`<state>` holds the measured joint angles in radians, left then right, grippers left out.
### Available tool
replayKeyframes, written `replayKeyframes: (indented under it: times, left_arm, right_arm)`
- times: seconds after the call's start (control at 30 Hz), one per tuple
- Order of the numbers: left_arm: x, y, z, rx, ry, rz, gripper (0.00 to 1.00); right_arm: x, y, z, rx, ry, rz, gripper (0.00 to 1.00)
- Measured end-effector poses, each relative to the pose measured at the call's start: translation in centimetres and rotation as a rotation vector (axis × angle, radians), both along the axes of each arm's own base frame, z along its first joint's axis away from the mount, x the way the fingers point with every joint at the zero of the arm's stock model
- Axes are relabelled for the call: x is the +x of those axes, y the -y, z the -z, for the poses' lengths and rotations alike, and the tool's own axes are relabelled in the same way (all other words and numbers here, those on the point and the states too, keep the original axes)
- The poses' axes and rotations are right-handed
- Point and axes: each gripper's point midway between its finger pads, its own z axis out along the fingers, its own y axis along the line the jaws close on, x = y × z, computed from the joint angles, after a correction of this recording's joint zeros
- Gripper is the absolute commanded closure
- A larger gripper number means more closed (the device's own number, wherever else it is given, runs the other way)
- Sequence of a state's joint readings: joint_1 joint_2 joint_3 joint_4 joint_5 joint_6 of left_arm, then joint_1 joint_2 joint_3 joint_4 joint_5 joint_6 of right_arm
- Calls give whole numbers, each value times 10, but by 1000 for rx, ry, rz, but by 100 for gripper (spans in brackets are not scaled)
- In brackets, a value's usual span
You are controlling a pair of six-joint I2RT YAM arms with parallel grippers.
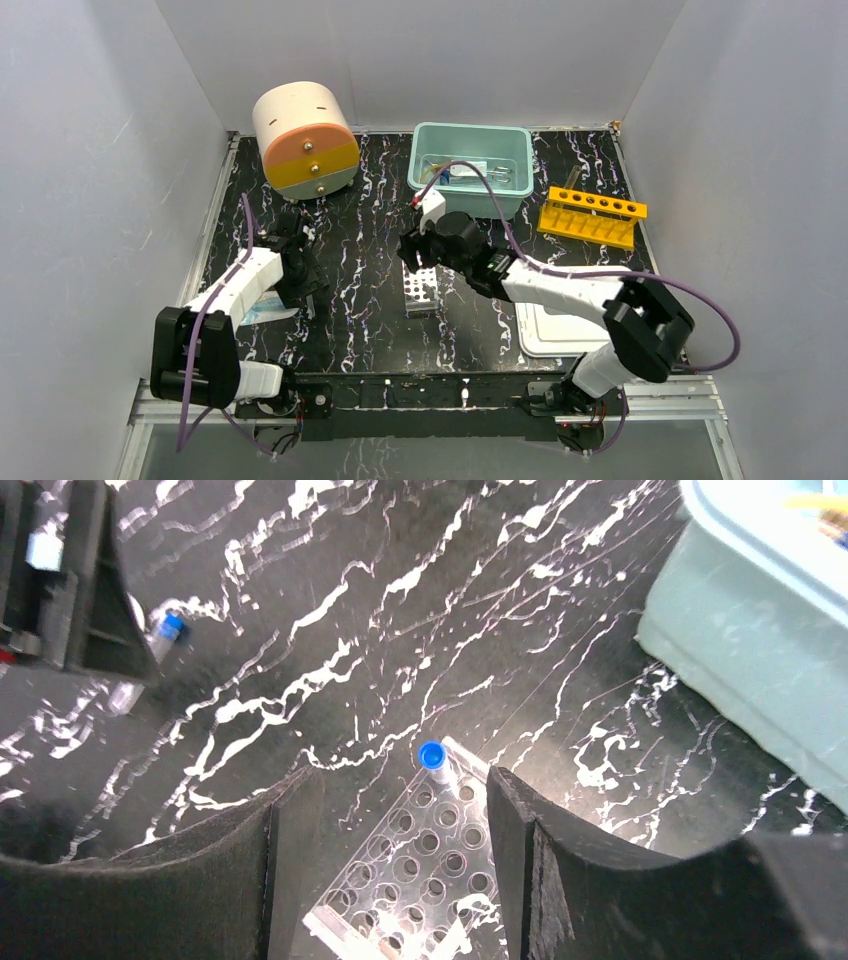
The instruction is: Organize the chemistry lab equipment
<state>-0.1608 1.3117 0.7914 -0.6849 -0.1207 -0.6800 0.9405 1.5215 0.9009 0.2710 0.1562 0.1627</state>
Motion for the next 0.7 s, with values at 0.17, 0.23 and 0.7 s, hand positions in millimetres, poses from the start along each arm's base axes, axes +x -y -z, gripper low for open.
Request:
replayKeyframes:
  times: [0.17,0.23,0.7]
  left_arm:
    - [-1,-2,9,12,-22,10,54]
    - [-2,-3,14,18,-34,13,54]
    - [-2,-3,31,24,-67,15,76]
  right_arm:
    - [-2,12,-43,70,17,24,31]
    - [-4,16,-57,93,21,32,32]
    - [-8,24,-86,131,24,44,32]
